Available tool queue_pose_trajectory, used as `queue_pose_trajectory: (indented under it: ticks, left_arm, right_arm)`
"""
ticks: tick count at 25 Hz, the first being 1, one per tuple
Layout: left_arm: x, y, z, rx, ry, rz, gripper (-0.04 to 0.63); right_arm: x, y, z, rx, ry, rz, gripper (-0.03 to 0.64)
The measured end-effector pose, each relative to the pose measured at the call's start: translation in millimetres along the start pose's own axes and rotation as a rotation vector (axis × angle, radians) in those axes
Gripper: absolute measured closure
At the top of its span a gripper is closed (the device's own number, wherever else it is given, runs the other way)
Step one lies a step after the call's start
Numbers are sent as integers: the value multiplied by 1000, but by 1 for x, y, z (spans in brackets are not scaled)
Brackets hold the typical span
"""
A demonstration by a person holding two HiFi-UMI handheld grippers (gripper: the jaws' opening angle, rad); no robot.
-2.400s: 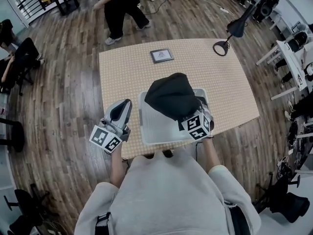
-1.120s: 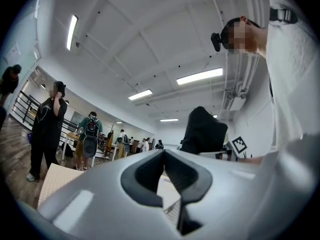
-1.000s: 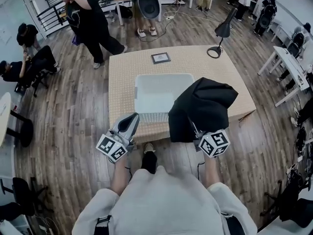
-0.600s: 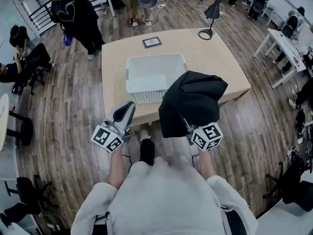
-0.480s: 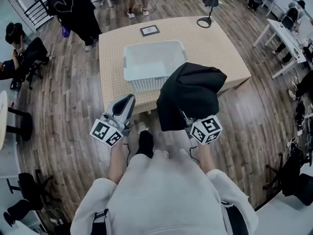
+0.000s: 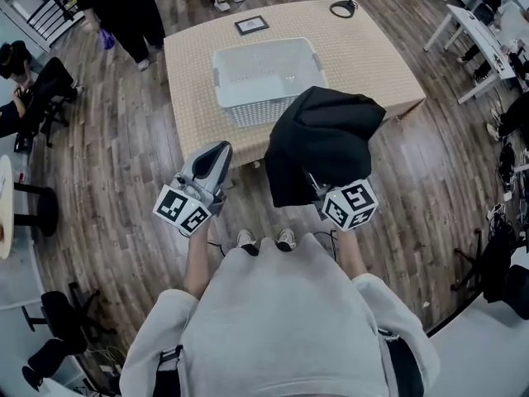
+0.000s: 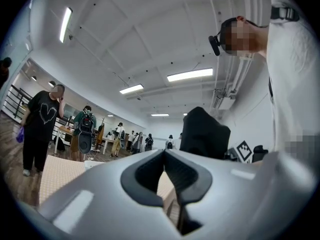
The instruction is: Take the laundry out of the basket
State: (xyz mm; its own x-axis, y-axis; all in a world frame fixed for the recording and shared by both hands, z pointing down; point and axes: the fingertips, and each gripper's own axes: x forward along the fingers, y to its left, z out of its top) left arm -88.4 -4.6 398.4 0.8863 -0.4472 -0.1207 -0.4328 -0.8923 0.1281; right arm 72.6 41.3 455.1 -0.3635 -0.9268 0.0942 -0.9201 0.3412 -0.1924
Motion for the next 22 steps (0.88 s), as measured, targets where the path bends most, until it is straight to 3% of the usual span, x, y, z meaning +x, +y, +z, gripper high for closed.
queue_pose_trajectory:
  ticks: [8, 22]
  left_arm:
    - [-31, 20, -1, -9, 23, -22, 584]
    - [-39, 8, 0, -35, -4, -37, 586]
  right_arm:
    - [11, 42, -10, 14, 13, -20, 468]
    - [6, 53, -9, 12, 5, -24, 468]
